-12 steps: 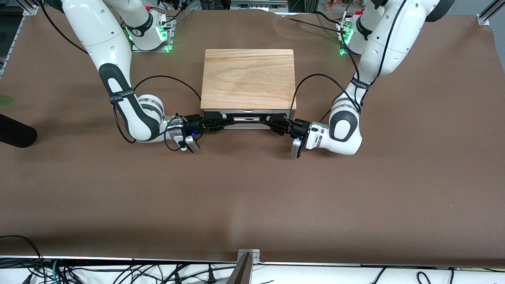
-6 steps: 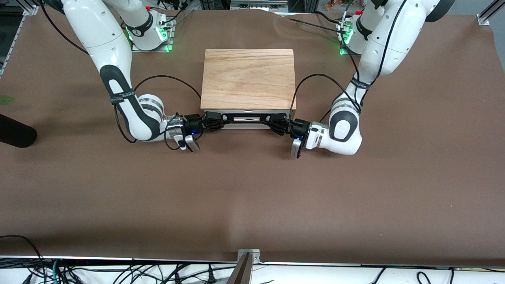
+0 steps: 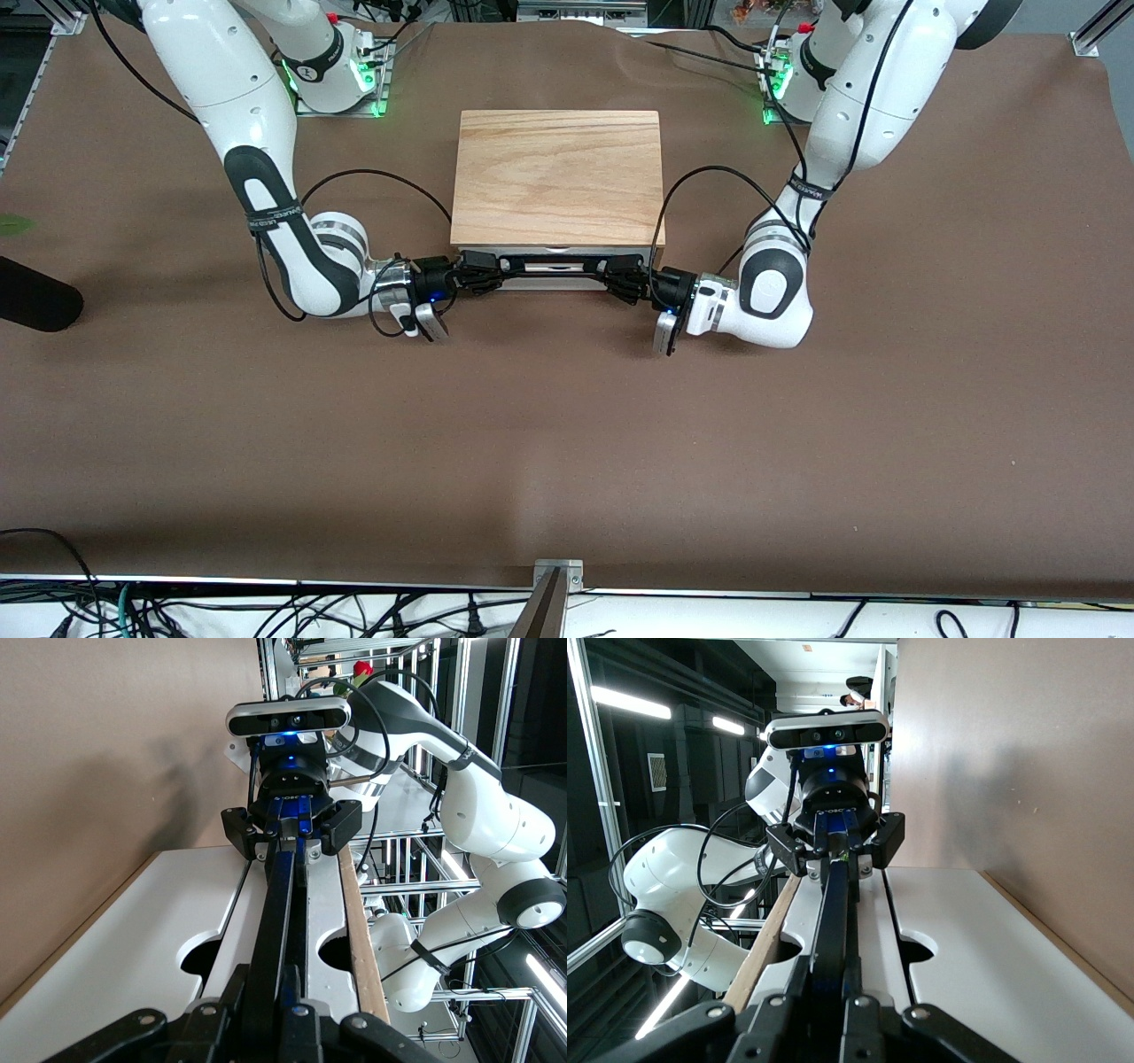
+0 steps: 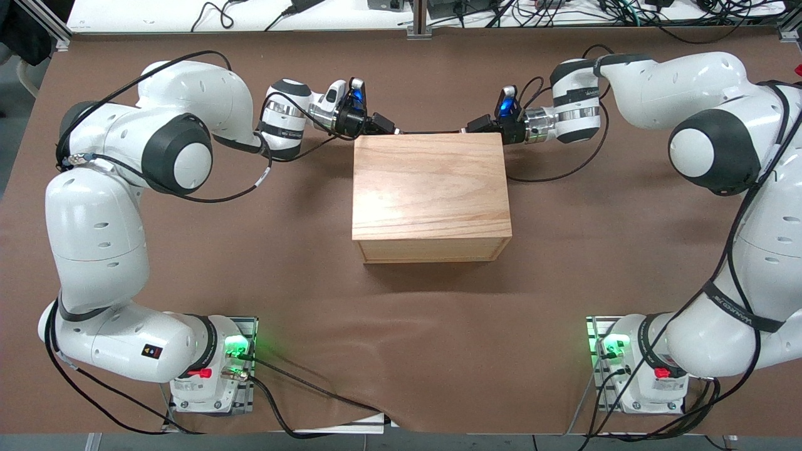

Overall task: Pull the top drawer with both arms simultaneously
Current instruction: 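Pull the handle outward with both grippers, sliding the drawer open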

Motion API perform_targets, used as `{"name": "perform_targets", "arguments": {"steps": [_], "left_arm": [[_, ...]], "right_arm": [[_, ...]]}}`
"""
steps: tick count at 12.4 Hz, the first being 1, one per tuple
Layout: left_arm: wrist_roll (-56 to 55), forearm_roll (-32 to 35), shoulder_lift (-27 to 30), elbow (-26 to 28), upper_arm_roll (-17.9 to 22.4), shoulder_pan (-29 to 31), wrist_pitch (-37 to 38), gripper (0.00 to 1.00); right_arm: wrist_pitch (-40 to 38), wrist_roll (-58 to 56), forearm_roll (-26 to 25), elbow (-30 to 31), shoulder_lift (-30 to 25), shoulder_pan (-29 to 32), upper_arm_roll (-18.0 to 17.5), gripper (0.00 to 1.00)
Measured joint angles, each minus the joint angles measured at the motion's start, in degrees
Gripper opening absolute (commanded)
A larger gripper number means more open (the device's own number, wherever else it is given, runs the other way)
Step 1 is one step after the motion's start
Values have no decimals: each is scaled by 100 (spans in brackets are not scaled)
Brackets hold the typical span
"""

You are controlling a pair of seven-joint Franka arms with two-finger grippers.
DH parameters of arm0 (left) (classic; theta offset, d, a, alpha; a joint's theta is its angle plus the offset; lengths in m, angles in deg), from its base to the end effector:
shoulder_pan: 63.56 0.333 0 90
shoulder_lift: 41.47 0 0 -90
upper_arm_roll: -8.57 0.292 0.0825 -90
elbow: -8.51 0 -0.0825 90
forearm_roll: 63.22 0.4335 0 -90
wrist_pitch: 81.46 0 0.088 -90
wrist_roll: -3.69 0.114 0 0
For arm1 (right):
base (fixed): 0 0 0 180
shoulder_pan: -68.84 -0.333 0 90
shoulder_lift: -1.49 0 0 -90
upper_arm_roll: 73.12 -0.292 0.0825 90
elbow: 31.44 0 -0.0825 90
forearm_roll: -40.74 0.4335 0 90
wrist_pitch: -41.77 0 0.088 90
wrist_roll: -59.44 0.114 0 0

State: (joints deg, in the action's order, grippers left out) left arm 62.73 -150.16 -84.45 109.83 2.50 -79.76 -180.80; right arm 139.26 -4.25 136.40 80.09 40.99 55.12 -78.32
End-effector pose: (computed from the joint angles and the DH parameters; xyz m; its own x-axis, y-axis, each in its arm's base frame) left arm 0.5559 -0.3320 0.1073 0.9466 -0.3095 0.0899 -0.1135 -0.0590 0.9918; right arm 0.5271 0.2896 0.0895 0.9864 0.1597 0.0384 0.0394 -0.0031 -0.9992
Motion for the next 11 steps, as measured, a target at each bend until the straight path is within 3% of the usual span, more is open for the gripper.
{"name": "perform_targets", "arguments": {"steps": [5,11], "left_arm": [[-546,26,-254,-538,51,1,-16,0],[-1371,51,-804,-1581,170,13,16,0]], "right_arm": [[60,123,10,-379,161,28,49,0],[58,640,-55,-1419,737,100,95,0]]}}
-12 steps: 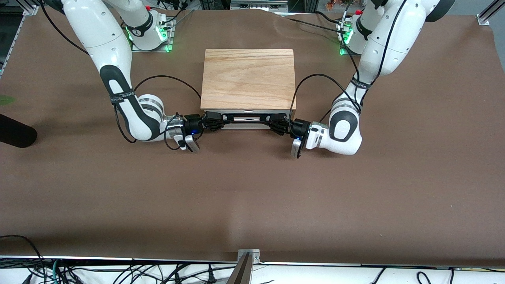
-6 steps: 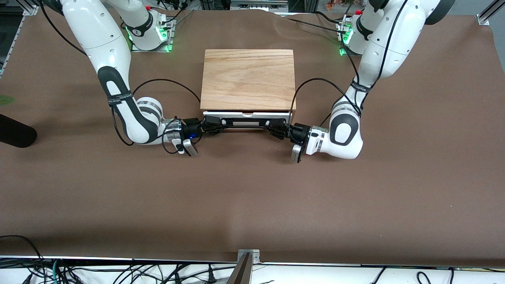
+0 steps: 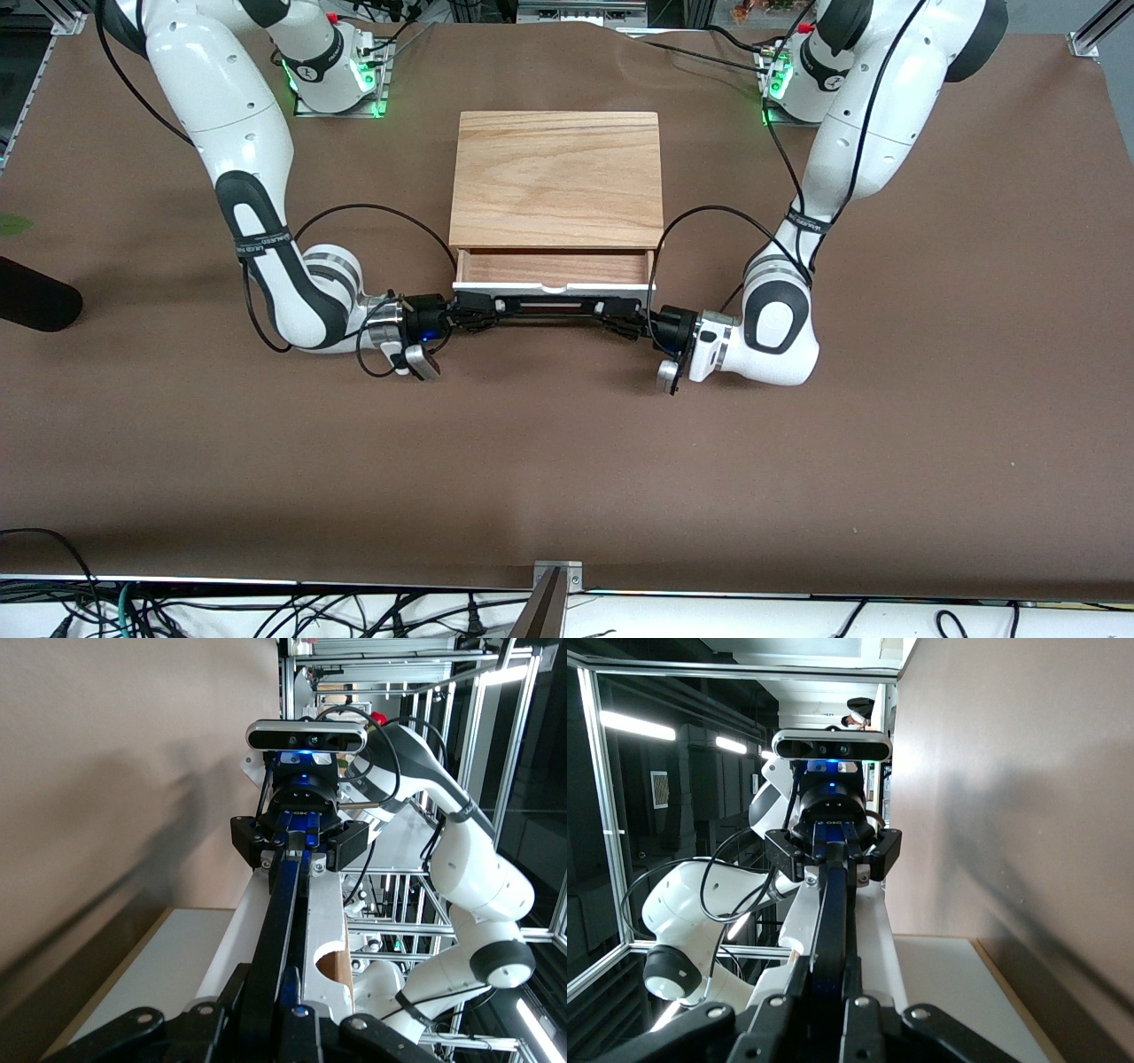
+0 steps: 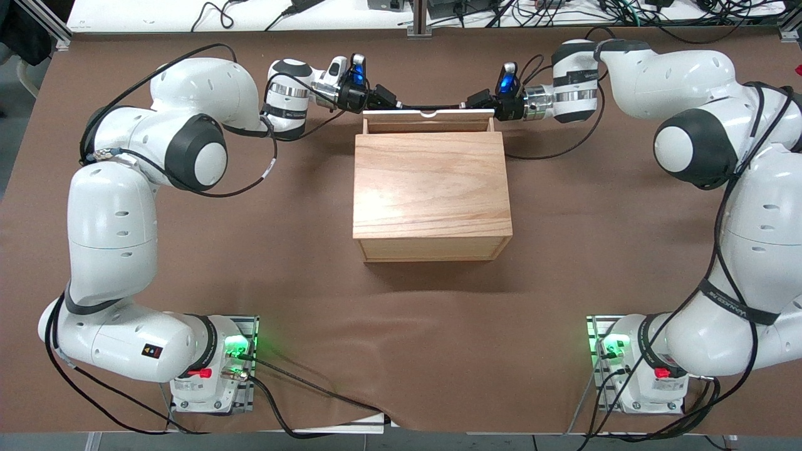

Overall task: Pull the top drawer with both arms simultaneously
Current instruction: 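Pull the handle outward with both grippers, sliding the drawer open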

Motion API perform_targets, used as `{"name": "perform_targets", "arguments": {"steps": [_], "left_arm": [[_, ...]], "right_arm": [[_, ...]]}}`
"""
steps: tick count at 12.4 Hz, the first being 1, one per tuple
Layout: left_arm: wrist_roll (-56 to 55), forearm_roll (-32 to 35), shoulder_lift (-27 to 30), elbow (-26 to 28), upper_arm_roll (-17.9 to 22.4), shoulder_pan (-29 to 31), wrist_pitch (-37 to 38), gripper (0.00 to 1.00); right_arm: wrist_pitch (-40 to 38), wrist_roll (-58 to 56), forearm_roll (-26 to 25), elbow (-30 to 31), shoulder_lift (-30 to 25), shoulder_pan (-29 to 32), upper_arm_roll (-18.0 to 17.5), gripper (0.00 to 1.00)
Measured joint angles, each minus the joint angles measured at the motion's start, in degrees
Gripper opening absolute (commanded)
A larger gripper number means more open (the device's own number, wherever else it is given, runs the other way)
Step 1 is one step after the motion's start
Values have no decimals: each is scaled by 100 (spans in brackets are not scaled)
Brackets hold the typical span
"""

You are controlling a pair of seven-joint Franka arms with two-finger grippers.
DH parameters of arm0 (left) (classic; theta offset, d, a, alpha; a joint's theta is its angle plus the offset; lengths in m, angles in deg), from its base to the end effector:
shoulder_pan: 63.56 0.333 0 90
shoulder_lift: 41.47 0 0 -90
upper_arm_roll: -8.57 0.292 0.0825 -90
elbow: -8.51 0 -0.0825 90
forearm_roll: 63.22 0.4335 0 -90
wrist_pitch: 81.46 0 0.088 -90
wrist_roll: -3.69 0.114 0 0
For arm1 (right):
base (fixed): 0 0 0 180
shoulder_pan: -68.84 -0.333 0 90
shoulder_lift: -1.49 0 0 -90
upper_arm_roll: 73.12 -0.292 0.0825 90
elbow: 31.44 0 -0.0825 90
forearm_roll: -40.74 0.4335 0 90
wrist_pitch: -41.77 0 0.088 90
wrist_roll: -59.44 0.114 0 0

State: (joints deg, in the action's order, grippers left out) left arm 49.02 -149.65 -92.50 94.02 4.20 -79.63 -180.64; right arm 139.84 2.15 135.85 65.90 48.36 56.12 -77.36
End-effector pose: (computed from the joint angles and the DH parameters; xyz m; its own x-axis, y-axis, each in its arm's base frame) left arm 0.6316 -0.3326 0.1213 0.9659 -0.2585 -0.0133 -0.0129 -0.0994 0.9950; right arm 0.6031 0.2860 0.0973 0.9919 0.1183 0.0453 0.0460 -0.0034 -0.9989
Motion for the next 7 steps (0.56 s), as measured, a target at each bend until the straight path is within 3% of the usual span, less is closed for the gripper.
{"name": "perform_targets", "arguments": {"steps": [7], "left_arm": [[-622,100,-324,-753,159,-43,-70,0]], "right_arm": [[-5,515,-122,-1019,548,0,48,0]]}}
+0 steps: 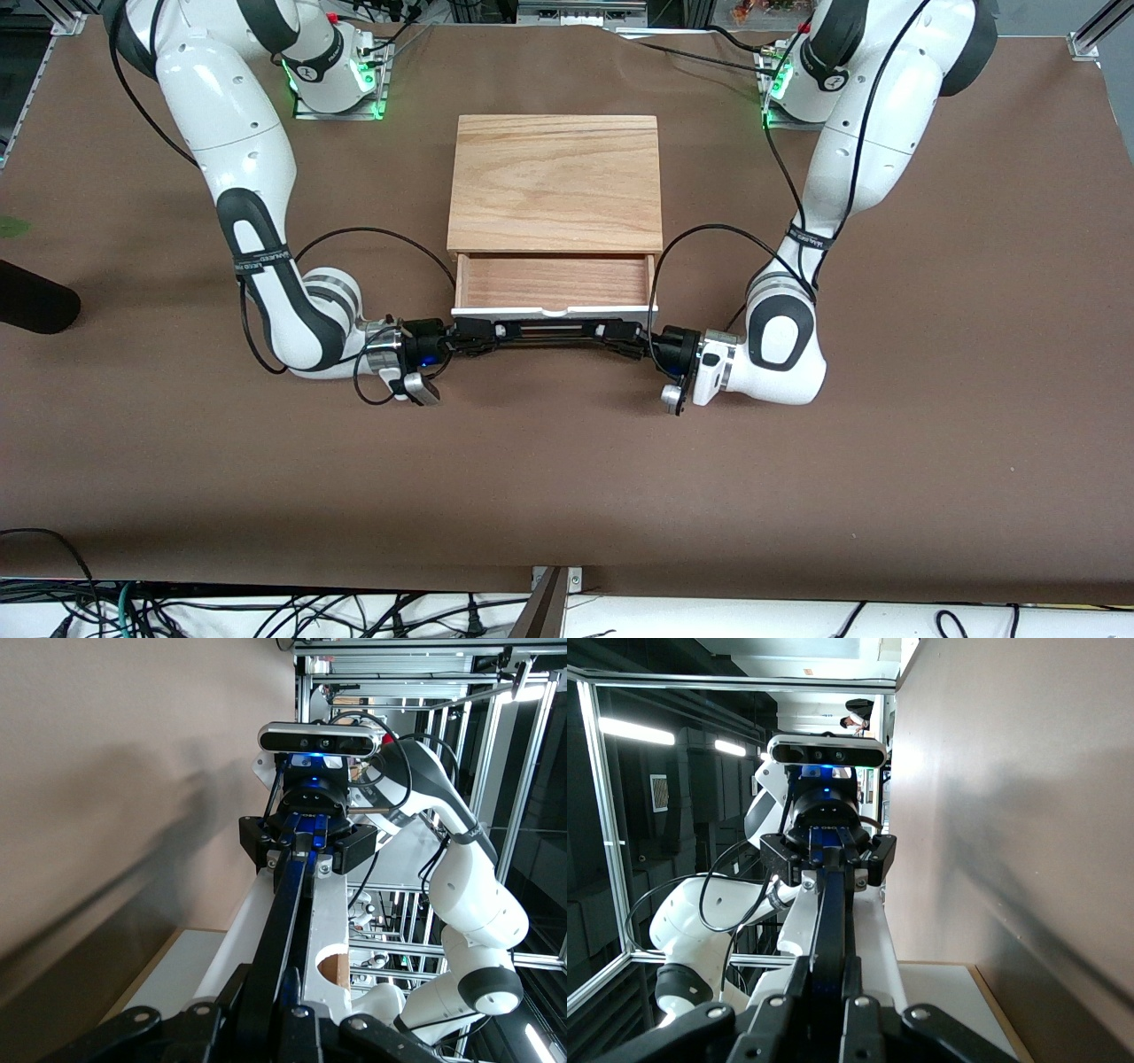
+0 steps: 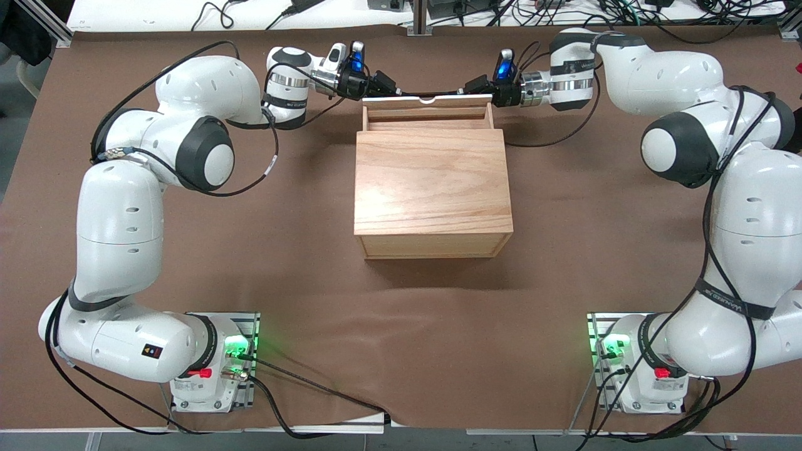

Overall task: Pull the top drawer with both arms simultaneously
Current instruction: 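Pull the handle outward with both grippers, sliding the drawer open, then open both grippers and release the drawer handle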

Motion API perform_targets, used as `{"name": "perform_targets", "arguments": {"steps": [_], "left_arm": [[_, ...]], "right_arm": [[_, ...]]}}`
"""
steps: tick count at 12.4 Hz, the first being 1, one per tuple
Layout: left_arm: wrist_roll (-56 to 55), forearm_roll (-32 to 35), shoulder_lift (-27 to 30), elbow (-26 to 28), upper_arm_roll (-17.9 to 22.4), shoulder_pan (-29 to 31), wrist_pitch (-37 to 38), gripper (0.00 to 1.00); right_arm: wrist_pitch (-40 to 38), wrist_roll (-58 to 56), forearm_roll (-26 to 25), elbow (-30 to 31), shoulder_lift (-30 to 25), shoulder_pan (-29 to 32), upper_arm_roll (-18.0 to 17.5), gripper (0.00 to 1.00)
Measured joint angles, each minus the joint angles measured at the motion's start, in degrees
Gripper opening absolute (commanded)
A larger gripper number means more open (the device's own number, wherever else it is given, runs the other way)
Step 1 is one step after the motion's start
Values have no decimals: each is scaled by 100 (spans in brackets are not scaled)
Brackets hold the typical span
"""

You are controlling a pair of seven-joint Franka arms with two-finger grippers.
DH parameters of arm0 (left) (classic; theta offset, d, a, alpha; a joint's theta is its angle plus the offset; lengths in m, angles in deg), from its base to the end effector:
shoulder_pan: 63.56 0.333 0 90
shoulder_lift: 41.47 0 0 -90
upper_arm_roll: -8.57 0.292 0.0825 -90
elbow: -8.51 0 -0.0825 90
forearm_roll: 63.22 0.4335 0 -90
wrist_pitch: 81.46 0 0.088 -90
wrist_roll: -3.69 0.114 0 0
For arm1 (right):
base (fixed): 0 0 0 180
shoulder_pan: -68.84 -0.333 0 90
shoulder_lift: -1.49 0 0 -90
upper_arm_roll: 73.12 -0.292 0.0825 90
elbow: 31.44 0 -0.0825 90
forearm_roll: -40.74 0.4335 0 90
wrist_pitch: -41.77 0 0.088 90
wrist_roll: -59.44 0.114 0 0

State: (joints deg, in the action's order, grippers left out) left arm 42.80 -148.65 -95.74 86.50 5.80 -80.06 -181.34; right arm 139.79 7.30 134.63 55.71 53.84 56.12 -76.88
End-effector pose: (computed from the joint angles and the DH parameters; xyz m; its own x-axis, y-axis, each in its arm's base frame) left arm 0.6660 -0.3282 0.1333 0.9715 -0.2329 -0.0435 0.0105 -0.1412 0.9899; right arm 0.6452 0.2896 0.1023 0.9920 0.1199 0.0394 0.0404 -0.0061 -0.9992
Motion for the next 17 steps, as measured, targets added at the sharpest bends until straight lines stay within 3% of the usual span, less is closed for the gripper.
{"name": "perform_targets", "arguments": {"steps": [3,4,5,11,13,14,17], "left_arm": [[-181,23,-102,-226,45,-14,-68,0],[-207,33,-124,-271,50,-14,-98,23],[-237,62,-134,-314,49,-15,-149,99],[-527,62,-129,-648,-48,-50,-531,100],[-527,16,-128,-652,-90,-51,-529,100],[-531,43,-127,-635,-93,-49,-462,100],[-284,203,-121,-647,-101,-34,-417,100]], "right_arm": [[-34,151,-39,-412,251,3,14,0],[-48,208,-54,-541,336,3,16,0],[-48,258,-53,-637,395,5,15,0],[199,485,-21,-1183,627,-26,58,4],[219,525,-18,-1222,669,-38,59,57],[535,526,108,-1280,683,-28,106,100],[778,540,148,-1488,799,160,274,100]]}}
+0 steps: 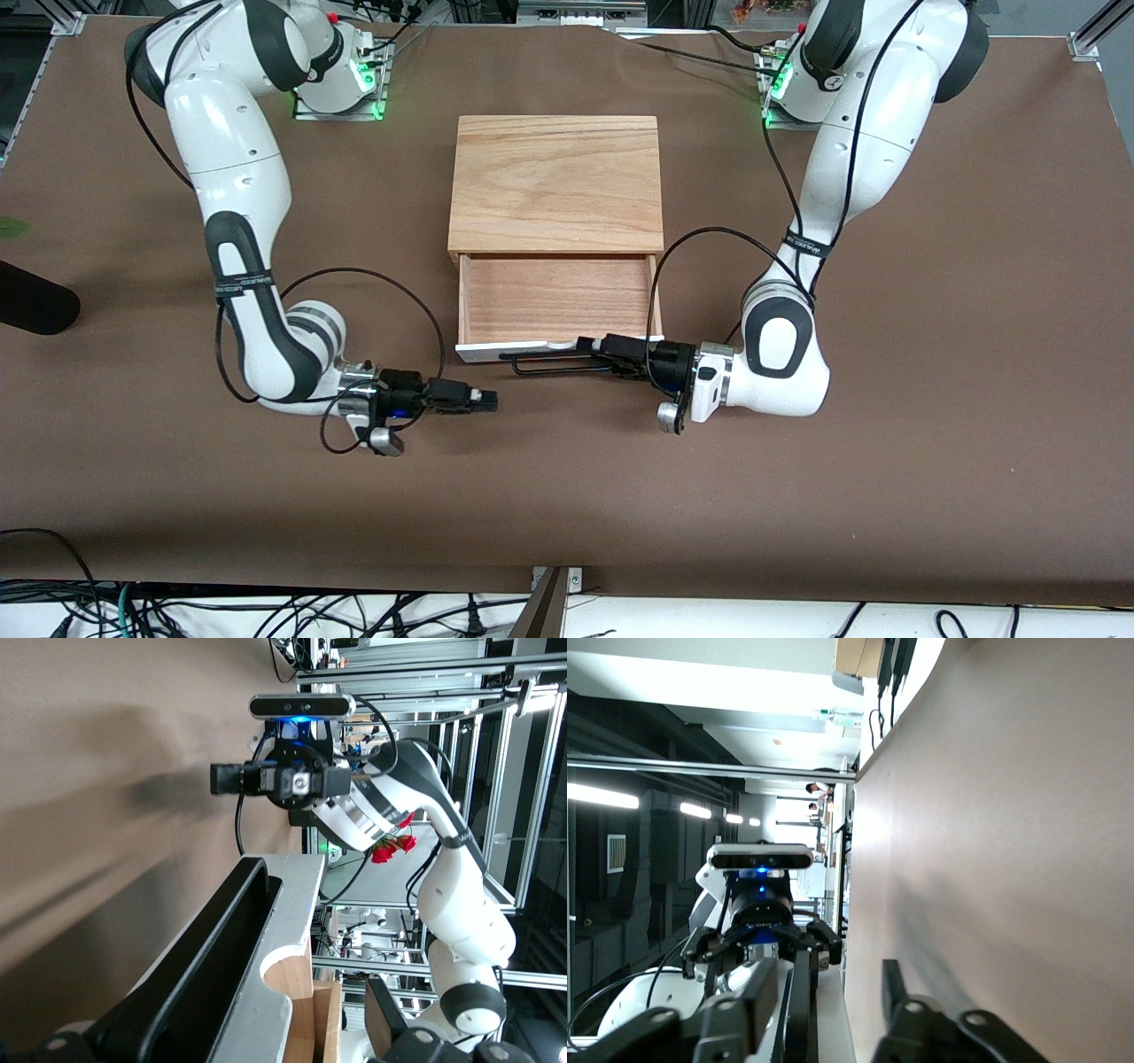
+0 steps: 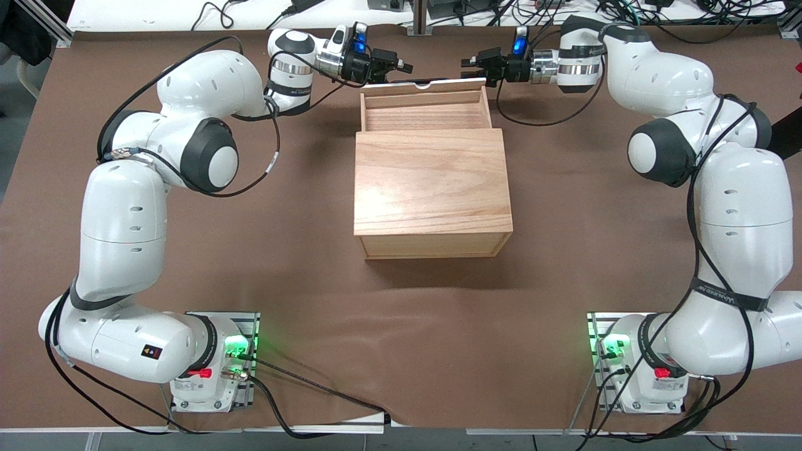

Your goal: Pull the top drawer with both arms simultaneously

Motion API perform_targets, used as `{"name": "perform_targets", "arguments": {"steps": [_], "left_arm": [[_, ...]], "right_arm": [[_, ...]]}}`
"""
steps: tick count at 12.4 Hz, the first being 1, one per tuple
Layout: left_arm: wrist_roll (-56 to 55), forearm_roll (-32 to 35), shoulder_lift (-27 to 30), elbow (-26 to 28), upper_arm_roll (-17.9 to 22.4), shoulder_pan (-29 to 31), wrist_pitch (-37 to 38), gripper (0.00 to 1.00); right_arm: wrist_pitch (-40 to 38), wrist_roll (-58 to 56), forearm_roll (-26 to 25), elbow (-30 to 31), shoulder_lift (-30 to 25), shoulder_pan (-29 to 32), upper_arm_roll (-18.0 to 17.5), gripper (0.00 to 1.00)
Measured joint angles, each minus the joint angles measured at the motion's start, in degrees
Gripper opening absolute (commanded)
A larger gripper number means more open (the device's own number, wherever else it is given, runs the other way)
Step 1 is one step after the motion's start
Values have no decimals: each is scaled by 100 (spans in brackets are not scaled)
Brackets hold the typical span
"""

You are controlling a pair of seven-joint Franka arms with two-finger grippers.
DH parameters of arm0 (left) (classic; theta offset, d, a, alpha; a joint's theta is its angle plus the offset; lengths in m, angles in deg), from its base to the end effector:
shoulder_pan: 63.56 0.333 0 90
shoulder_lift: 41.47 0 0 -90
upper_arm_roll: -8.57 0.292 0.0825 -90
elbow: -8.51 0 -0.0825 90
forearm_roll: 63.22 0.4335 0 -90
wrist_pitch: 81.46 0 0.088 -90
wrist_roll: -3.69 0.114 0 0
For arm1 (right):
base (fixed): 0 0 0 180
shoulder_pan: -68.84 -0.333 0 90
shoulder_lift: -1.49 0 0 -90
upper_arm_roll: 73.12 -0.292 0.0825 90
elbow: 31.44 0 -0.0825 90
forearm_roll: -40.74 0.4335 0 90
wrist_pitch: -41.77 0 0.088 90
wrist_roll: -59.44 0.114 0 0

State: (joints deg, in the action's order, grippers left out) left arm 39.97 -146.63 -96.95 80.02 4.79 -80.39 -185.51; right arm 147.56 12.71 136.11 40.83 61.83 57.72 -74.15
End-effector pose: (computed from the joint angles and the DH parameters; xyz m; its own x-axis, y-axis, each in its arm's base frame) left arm 0.6940 -0.3421 0.1652 0.9793 -0.2021 0.0110 -0.0475 -0.1762 0.9832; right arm 0.7265 0.2404 0.1020 0.9960 -0.0553 0.0703 0.0640 -0.1069 -0.9922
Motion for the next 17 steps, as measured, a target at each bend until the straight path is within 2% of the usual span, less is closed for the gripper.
{"name": "perform_targets", "arguments": {"steps": [7,10,14,17], "left_arm": [[314,132,-98,27,14,46,104,100],[336,129,-120,23,8,62,120,100],[51,132,-78,-20,8,128,221,100],[-354,324,158,-84,45,292,272,100]], "right_arm": [[35,0,0,-50,35,-35,50,100],[43,0,-76,-116,35,-87,419,100],[39,30,-840,-527,10,-91,964,100],[48,77,-991,-725,9,-100,1250,100]]}}
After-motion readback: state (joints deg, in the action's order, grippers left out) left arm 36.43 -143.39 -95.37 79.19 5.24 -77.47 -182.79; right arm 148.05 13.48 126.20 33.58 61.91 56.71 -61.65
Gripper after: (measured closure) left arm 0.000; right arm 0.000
